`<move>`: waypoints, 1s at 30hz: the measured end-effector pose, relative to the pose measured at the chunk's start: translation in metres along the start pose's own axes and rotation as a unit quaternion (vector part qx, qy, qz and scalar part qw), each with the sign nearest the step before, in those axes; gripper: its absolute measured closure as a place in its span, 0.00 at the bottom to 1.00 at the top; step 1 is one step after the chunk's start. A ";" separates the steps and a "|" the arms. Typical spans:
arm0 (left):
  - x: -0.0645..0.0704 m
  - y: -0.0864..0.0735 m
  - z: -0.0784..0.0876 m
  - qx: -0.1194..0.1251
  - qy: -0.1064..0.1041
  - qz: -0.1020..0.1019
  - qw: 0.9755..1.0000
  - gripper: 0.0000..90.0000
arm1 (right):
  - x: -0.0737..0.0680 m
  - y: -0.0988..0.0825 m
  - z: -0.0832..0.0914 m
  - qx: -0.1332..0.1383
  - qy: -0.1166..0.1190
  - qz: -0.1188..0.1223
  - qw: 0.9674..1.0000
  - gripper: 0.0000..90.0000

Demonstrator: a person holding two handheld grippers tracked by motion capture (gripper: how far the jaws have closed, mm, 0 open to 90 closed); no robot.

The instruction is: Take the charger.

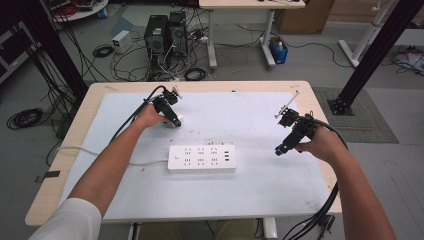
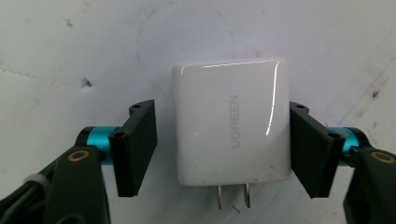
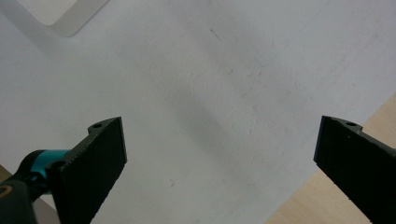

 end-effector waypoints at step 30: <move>0.043 -0.016 0.087 0.063 0.002 -0.079 0.995 0.47 | -0.007 -0.008 0.002 0.017 -0.009 -0.009 1.000 0.02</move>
Point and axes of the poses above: each handheld gripper's, and its own axes: z roughly backward along the jaws, y roughly out of its top, x roughly to its right, the point moved 2 cm from there along -z, roughly forward along the jaws, and after that the axes turned 3 degrees about -y, right-handed, at the moved point
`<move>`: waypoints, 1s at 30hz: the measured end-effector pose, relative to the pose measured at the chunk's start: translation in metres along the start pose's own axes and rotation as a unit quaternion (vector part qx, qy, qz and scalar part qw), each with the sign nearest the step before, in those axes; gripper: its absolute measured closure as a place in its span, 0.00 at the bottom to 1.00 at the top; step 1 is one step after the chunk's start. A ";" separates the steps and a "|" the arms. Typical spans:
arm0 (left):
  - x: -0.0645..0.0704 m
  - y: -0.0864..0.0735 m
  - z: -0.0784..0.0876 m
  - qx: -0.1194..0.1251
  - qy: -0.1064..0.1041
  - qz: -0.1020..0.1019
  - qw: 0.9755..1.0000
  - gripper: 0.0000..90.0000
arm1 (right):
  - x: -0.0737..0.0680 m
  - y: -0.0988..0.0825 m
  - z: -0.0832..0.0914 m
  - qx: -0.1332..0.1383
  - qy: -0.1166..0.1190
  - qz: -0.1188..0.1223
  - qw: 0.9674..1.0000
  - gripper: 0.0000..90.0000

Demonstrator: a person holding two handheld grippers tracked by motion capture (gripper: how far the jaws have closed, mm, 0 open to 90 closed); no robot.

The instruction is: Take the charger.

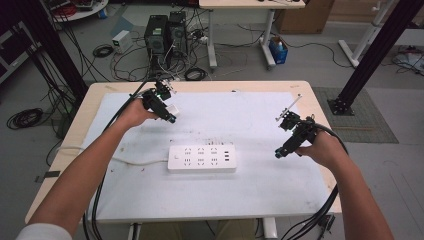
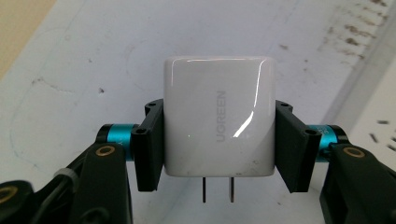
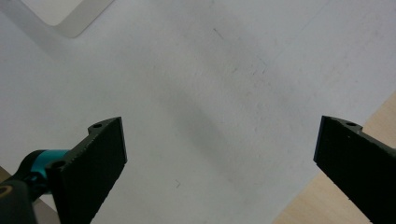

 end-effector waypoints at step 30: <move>0.067 -0.063 0.088 0.036 0.009 0.001 0.999 0.47 | -0.029 0.000 0.010 0.029 -0.002 0.011 1.000 0.02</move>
Point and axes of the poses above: each handheld gripper's, and its own axes: z roughly backward along the jaws, y roughly out of its top, x roughly to its right, the point moved 2 cm from there along -z, roughly forward along the jaws, and after that the axes turned 3 degrees about -y, right-handed, at the moved point
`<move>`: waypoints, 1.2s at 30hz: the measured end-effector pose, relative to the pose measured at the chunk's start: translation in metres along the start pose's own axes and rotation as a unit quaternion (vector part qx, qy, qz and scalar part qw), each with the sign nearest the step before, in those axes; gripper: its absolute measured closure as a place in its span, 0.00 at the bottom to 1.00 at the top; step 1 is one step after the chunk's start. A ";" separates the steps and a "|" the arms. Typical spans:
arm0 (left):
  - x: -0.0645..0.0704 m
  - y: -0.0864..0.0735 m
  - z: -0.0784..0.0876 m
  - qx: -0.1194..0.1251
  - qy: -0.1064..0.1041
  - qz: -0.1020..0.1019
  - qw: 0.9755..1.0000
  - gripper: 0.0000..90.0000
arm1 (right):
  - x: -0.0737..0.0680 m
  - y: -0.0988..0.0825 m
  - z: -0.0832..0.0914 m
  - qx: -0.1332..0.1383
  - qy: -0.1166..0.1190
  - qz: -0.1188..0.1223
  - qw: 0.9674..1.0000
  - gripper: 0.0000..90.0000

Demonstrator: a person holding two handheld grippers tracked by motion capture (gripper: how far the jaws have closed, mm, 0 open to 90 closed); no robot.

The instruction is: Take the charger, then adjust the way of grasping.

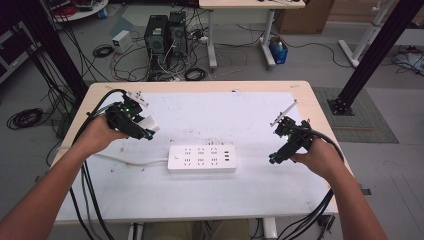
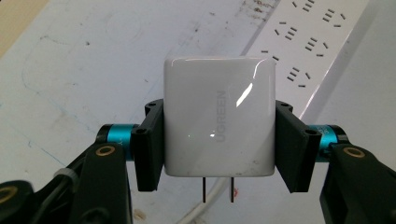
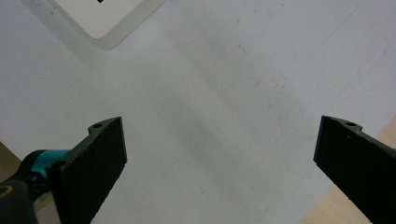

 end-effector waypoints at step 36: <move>0.044 0.029 -0.004 0.009 -0.047 -0.073 0.996 0.47 | -0.018 0.010 -0.007 0.012 0.043 -0.041 0.998 0.02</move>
Point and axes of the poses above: each handheld gripper's, and its own axes: z roughly backward along the jaws, y roughly out of its top, x roughly to its right, the point moved 2 cm from there along -z, roughly forward along the jaws, and after that the axes turned 3 degrees about -y, right-handed, at the moved point
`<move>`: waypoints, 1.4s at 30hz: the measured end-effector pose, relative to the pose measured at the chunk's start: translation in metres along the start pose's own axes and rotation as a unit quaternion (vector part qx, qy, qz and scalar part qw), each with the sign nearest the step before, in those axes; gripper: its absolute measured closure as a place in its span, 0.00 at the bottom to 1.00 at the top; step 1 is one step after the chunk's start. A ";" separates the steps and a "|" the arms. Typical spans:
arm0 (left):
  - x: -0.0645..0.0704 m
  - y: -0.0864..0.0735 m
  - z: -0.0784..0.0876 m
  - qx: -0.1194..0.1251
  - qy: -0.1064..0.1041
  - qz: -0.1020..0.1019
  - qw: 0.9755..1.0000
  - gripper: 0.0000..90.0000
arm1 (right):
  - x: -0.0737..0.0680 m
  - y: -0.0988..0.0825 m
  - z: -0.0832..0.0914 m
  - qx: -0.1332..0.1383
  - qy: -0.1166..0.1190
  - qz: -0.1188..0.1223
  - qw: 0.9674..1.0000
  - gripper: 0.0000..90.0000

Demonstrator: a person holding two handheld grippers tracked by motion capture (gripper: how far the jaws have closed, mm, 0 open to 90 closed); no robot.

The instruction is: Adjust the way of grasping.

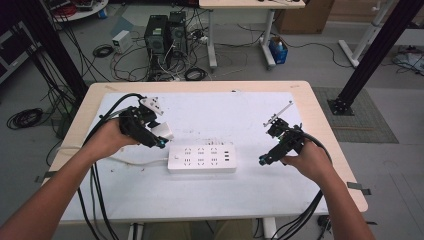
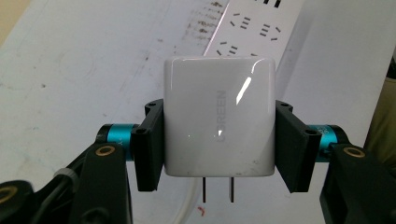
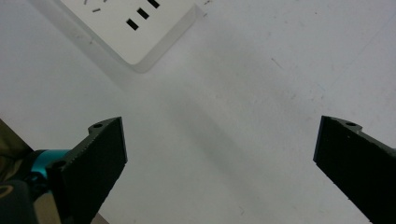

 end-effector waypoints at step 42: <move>0.055 0.062 -0.057 0.032 -0.068 -0.122 0.990 0.47 | -0.013 0.006 -0.005 0.102 0.286 -0.236 0.923 0.04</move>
Point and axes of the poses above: each handheld gripper's, and its own axes: z roughly backward along the jaws, y roughly out of its top, x roughly to its right, the point moved 2 cm from there along -z, roughly forward along the jaws, and after that the axes turned 3 degrees about -y, right-handed, at the moved point
